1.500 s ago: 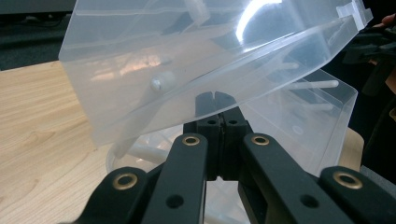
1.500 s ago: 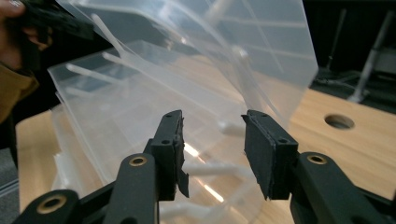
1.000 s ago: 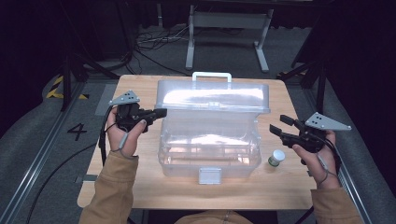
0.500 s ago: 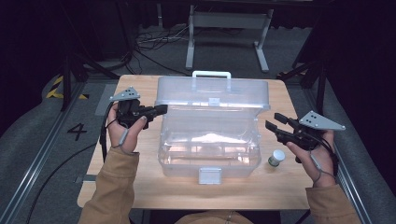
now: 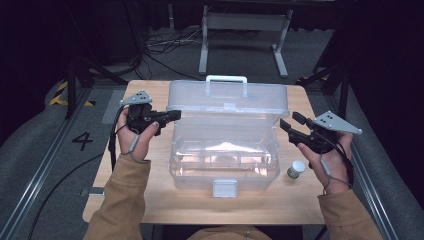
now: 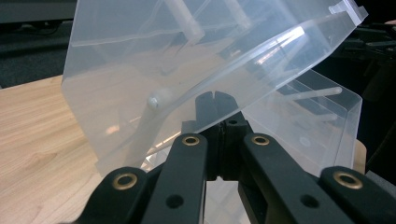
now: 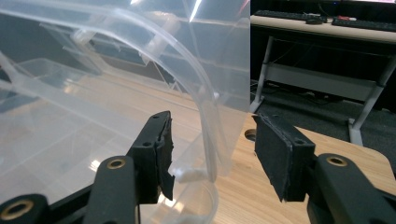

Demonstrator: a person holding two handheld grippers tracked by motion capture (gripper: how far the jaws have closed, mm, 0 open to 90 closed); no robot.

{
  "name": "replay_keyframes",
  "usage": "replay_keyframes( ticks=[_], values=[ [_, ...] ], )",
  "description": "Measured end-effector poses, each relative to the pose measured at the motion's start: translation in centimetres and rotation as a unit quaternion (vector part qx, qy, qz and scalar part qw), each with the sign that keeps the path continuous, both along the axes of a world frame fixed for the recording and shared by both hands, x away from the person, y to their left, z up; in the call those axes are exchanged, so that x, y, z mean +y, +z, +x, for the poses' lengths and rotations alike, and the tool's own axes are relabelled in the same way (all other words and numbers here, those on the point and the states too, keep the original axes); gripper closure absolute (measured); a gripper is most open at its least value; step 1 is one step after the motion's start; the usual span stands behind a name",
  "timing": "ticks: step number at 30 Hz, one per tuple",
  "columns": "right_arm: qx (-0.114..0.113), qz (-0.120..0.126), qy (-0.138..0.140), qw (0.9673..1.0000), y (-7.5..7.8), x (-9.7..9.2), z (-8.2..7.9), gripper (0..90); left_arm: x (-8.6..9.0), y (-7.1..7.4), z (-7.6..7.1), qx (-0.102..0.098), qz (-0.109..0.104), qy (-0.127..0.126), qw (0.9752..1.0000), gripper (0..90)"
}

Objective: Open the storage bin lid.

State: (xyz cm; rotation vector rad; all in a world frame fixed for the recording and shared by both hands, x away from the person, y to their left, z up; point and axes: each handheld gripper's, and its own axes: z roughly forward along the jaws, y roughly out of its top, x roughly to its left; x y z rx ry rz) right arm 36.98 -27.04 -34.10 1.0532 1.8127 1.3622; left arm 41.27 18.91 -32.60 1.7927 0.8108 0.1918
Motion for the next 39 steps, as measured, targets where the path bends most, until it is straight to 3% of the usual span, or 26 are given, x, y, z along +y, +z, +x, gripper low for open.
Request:
replay_keyframes(
  ticks=[6,12,24,26,31,39],
  values=[
    [-0.006,0.017,-0.022,0.9996,0.3,0.9,0.6,47.1,0.1,0.0,0.2,0.0,-0.003,-0.002,1.0,90.0],
    [-0.013,0.022,-0.043,0.9987,0.6,1.8,0.9,53.5,0.0,0.1,0.3,-0.001,-0.004,-0.002,1.0,90.0],
    [-0.038,0.02,-0.091,0.9949,0.9,2.9,1.5,63.6,0.0,0.1,0.4,-0.003,-0.002,-0.003,1.0,90.0],
    [-0.034,0.009,-0.108,0.9936,1.0,3.1,1.5,64.4,0.0,0.1,0.3,-0.003,-0.003,-0.002,1.0,90.0],
    [-0.054,0.011,-0.116,0.9917,1.1,3.7,1.5,70.5,0.0,0.1,0.3,-0.002,-0.001,-0.002,1.0,90.0],
    [-0.051,0.01,-0.125,0.9908,1.1,4.1,1.7,76.3,0.0,0.1,0.2,-0.003,0.0,-0.003,1.0,89.9]
  ],
)
